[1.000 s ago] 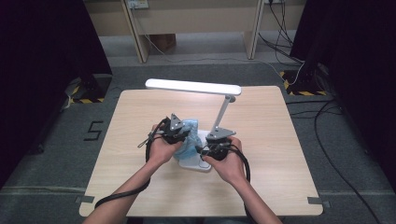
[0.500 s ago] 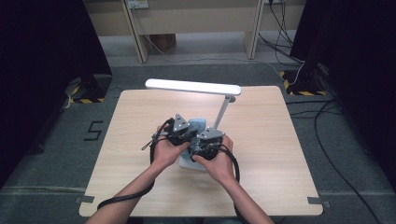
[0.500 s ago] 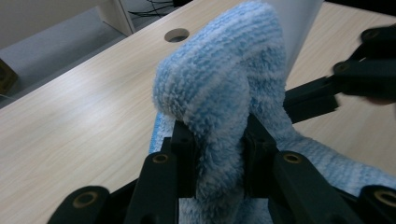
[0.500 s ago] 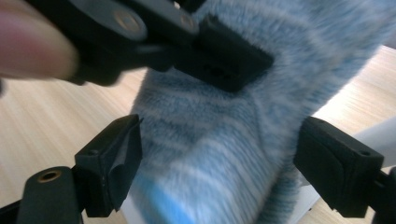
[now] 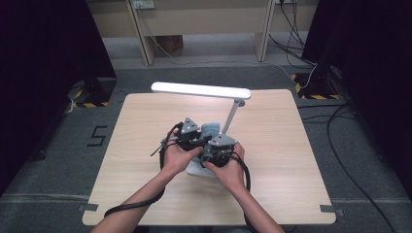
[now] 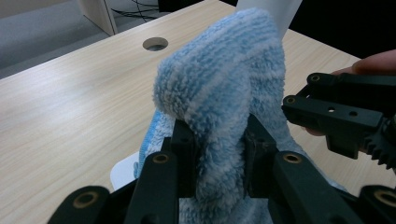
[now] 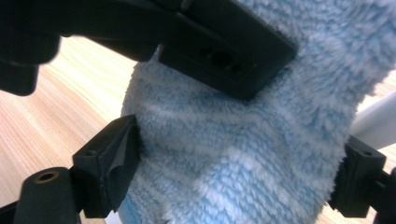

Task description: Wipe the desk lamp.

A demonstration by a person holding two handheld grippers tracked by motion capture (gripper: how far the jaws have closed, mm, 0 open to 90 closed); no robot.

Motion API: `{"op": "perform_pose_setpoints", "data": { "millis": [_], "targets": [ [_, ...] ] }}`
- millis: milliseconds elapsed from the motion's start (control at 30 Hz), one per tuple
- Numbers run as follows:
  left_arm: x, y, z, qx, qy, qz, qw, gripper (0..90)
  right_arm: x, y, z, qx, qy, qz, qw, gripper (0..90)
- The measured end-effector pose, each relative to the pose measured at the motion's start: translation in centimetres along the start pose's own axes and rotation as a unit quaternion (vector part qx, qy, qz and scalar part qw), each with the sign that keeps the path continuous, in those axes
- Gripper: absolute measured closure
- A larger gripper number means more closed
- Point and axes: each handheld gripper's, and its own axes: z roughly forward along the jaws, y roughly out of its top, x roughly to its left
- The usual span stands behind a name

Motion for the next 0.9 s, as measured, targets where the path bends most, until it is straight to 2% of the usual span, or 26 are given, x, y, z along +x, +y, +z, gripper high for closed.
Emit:
{"op": "perform_pose_setpoints", "data": {
  "millis": [200,233,267,300,367,400,433,467,500,600,800,833,867,900],
  "targets": [
    [0.0,-0.3,0.0,0.0,-0.009,-0.015,0.9998,70.5,0.1,-0.3,0.0,0.002,0.003,-0.012,0.9999,20.8],
    [0.0,-0.3,0.0,-0.001,-0.01,-0.017,0.9998,70.5,0.1,-0.3,0.0,-0.001,0.002,-0.012,0.9999,22.4],
    [0.0,-0.3,0.0,-0.001,-0.011,-0.016,0.9998,70.5,0.0,-0.3,0.0,-0.003,0.003,-0.018,0.9998,27.6],
    [0.0,-0.3,0.0,-0.001,-0.011,-0.016,0.9998,70.5,0.0,-0.3,0.0,-0.003,0.003,-0.018,0.9998,27.6],
    [0.0,-0.2,-0.1,0.003,-0.016,-0.018,0.9997,70.4,0.0,-0.3,-0.2,-0.009,0.003,-0.02,0.9998,37.2],
    [-0.1,-0.3,0.0,0.009,-0.02,-0.014,0.9997,70.1,-0.1,-0.2,-0.3,0.002,0.01,-0.02,0.9998,45.8],
    [-0.1,-0.3,0.0,0.009,-0.02,-0.014,0.9997,70.0,-0.1,-0.2,-0.3,0.002,0.01,-0.02,0.9998,45.8],
    [-0.1,-0.4,0.0,0.009,-0.022,-0.013,0.9996,70.0,-0.1,-0.3,-0.4,0.005,0.015,-0.022,0.9996,49.4],
    [0.0,-0.4,0.0,0.014,-0.028,-0.017,0.9994,69.8,-0.3,-0.4,-0.6,0.009,0.014,-0.029,0.9994,57.4],
    [-0.1,-0.3,0.1,0.011,-0.035,-0.021,0.9991,68.4,-0.5,-0.6,-0.8,0.009,0.014,-0.03,0.9994,66.4],
    [0.1,0.2,-0.2,0.013,-0.045,-0.019,0.9987,59.9,-0.8,-0.6,-1.3,0.012,0.015,-0.027,0.9995,73.6],
    [0.1,0.4,-0.3,0.01,-0.045,-0.016,0.9988,57.3,-0.8,-0.5,-1.5,0.009,0.015,-0.024,0.9996,74.1],
    [0.1,0.8,-0.8,0.003,-0.044,-0.005,0.999,51.1,-1.0,-0.3,-1.7,0.008,0.017,-0.023,0.9996,74.9],
    [0.1,0.8,-0.8,0.003,-0.044,-0.005,0.999,48.3,-1.0,-0.3,-1.7,0.008,0.017,-0.023,0.9996,74.9]
  ]
}}
